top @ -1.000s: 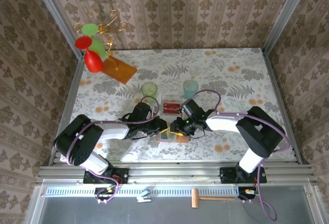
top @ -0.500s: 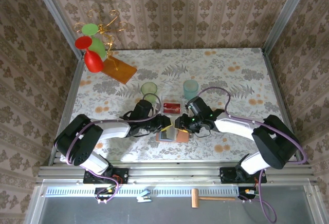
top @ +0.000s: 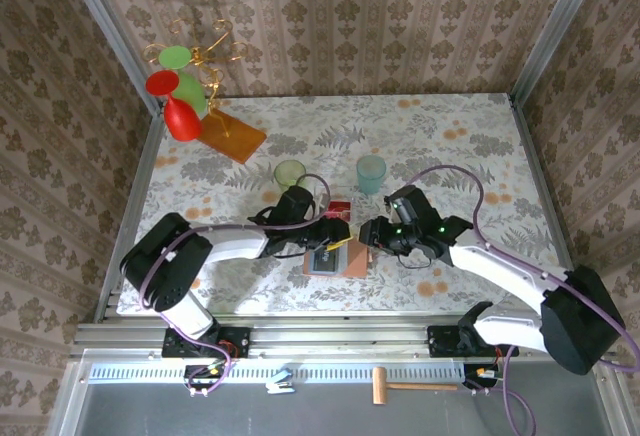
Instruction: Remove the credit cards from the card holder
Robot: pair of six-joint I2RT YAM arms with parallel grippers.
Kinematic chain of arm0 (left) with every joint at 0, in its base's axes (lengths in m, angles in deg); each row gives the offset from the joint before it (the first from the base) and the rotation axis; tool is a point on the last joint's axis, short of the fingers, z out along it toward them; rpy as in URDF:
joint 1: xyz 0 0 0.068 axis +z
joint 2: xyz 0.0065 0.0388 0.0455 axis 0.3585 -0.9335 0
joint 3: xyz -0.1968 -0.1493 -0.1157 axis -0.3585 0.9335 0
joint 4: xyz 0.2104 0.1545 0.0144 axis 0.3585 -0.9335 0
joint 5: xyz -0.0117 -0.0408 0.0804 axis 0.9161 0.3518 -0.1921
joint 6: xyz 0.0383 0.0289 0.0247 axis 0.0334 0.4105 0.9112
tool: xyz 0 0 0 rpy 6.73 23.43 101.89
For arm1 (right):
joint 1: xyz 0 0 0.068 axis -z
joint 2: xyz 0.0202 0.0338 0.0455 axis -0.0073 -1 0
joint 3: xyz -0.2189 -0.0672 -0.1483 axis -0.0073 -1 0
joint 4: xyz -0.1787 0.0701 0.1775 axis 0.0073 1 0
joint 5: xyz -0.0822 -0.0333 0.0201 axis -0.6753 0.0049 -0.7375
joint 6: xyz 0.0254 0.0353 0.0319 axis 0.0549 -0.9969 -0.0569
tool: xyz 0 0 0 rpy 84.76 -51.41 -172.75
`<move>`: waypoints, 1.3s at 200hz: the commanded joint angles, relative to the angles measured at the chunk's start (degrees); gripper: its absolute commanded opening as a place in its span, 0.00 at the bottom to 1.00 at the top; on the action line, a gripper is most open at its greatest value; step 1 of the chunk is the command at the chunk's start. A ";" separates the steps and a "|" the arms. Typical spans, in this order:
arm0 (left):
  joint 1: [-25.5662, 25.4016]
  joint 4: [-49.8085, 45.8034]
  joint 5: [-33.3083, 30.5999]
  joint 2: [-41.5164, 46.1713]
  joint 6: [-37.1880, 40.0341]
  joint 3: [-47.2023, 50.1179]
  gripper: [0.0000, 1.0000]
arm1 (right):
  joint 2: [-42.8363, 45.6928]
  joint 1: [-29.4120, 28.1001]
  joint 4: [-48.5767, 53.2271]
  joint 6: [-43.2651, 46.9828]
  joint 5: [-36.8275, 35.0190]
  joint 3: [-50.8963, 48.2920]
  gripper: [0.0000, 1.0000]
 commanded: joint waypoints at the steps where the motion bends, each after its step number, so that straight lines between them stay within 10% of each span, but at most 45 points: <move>1: -1.16 1.77 1.34 -2.04 -0.49 -1.76 0.39 | 2.47 0.73 3.28 0.77 -2.13 -1.67 0.38; 260: 5.10 0.47 0.39 9.36 1.85 8.79 0.35 | -9.12 -3.82 -2.69 -2.41 1.77 4.67 0.35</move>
